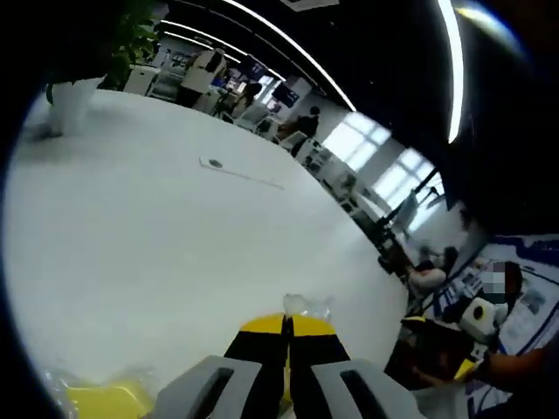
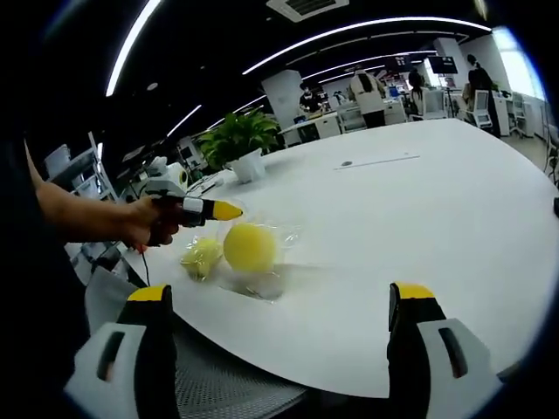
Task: Compare the silicone blocks by pressing each to a similar depth, holding the contact briefly, and releasing to observe deformation and rebound differences across the visible hardness samples.
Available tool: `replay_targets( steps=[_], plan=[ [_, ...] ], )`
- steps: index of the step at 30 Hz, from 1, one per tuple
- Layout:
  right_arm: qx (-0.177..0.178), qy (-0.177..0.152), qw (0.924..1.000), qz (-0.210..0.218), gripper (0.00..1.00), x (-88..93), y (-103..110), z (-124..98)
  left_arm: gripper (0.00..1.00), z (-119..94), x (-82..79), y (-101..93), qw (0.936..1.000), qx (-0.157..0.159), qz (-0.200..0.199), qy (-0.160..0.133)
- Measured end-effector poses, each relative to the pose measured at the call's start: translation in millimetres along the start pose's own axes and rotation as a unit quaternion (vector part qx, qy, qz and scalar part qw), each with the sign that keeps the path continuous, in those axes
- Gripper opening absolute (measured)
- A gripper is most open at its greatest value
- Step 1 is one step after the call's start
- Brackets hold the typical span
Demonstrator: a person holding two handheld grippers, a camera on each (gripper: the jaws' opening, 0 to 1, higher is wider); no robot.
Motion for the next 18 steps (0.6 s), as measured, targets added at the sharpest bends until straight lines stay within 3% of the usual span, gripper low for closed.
replay_targets(
  steps=[4, 18],
  plan=[
    [-0.002, 0.002, 1.0000, -0.005, 0.96, -5.3, 0, 0, 0.00, -2, -2.6, -11.4, 0.9989, 0.014, 0.044, 0.003],
    [-0.014, 0.006, 0.9994, -0.030, 0.96, -19.7, 4, 8, 0.00, -14, -15.9, -29.3, 0.9966, 0.041, 0.068, -0.021]
  ],
)
Point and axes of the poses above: the point that each gripper's makers call its tool centre point, and the gripper's own axes: z roughly forward along the fingers, y roughly to its left, x roughly out of its underside, the point moved 10 cm from there along -z, roughly backward along the fingers, and after that the axes turned 15 degrees about -z, right-handed, at the moved point
